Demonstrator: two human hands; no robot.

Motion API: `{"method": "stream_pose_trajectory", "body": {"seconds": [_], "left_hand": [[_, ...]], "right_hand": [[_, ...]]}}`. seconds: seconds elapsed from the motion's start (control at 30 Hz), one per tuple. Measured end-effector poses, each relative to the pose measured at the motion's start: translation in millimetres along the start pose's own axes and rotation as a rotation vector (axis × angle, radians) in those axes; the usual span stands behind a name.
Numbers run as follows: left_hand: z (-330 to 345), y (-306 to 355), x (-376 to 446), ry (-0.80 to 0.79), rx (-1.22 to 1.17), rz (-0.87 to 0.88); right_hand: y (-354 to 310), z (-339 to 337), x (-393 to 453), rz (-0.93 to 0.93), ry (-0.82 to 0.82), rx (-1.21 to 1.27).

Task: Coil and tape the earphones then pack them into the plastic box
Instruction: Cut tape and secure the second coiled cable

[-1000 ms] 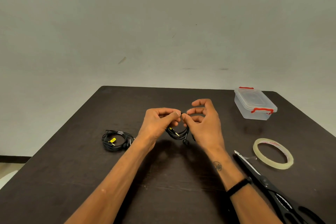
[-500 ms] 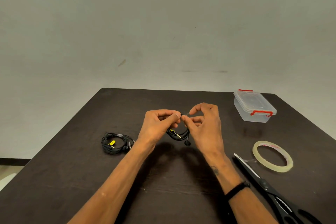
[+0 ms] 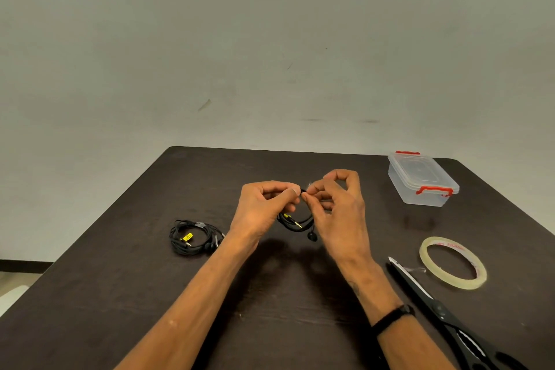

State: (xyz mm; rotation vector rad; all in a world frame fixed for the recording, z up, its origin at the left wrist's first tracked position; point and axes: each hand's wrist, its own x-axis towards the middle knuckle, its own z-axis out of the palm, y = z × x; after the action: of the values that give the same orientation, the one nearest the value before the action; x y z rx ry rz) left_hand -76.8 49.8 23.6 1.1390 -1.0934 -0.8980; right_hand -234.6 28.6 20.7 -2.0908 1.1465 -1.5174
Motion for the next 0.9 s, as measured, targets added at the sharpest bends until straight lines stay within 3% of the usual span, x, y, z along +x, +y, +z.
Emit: {"method": "stream_pose_trajectory", "body": {"seconds": [0.27,0.47,0.6,0.73,0.9], "left_hand": [[-1.8,-4.6,2.1,-0.037,0.084,0.086],[-6.8,-8.5,5.7,-0.081,0.391,0.22],[-3.6,-2.0,2.7,-0.104,0.448,0.258],[-1.0,0.6,0.9,-0.08,0.408,0.284],[2.8,1.5,-3.1,-0.057,0.407,0.294]], "right_hand": [[9.1,2.3,2.1,0.112,-0.074,0.048],[7.7,-4.4,6.3,0.463,-0.242,0.336],[10.2,-9.3,6.8,0.627,-0.31,0.583],[5.8,-7.6,4.9,0.586,-0.352,0.522],[7.2,-0.5,3.0,0.447,-0.266,0.274]]}}
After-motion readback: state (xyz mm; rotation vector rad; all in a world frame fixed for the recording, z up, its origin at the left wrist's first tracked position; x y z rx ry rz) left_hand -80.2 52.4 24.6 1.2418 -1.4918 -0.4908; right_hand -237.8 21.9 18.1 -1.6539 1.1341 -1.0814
